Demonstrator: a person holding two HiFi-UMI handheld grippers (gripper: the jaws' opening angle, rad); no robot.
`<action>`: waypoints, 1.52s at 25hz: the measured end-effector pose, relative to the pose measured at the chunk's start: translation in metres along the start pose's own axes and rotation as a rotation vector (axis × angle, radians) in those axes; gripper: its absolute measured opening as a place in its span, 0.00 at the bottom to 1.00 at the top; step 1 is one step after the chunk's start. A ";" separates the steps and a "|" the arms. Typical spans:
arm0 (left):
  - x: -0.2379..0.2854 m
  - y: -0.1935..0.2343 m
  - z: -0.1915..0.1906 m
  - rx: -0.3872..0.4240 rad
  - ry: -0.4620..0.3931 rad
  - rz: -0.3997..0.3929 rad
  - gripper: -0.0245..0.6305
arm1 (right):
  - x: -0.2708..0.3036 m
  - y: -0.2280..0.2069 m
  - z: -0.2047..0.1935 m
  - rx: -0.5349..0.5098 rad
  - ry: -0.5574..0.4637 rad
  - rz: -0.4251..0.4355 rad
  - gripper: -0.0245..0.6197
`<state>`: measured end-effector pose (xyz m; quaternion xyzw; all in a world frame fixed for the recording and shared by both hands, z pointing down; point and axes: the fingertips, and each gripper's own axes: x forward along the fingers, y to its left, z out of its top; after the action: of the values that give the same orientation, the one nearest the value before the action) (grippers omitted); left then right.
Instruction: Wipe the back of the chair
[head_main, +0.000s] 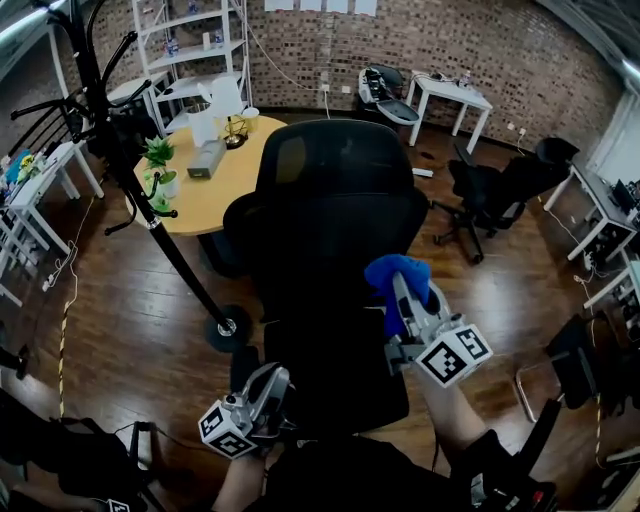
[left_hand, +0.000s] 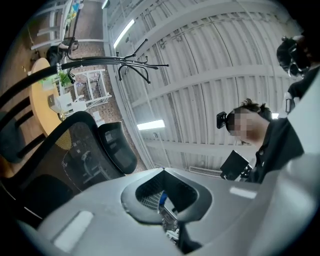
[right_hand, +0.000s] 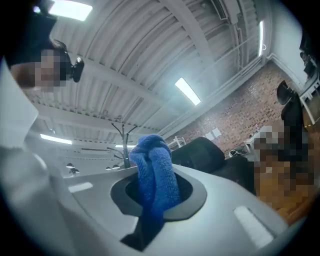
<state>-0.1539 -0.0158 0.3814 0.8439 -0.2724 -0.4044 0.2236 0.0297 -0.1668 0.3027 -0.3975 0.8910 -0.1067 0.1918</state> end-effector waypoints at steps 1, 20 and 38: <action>0.001 -0.001 0.002 0.011 -0.011 0.009 0.03 | 0.021 -0.007 0.006 -0.002 -0.006 -0.006 0.09; -0.088 -0.005 0.074 0.265 -0.276 0.278 0.03 | 0.340 0.015 -0.015 -0.509 0.100 0.082 0.09; 0.017 0.027 0.022 0.105 -0.039 0.056 0.03 | 0.179 -0.188 0.083 -0.498 0.065 -0.343 0.09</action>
<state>-0.1704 -0.0499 0.3754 0.8386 -0.3211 -0.3992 0.1848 0.0818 -0.4281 0.2458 -0.5734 0.8152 0.0715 0.0388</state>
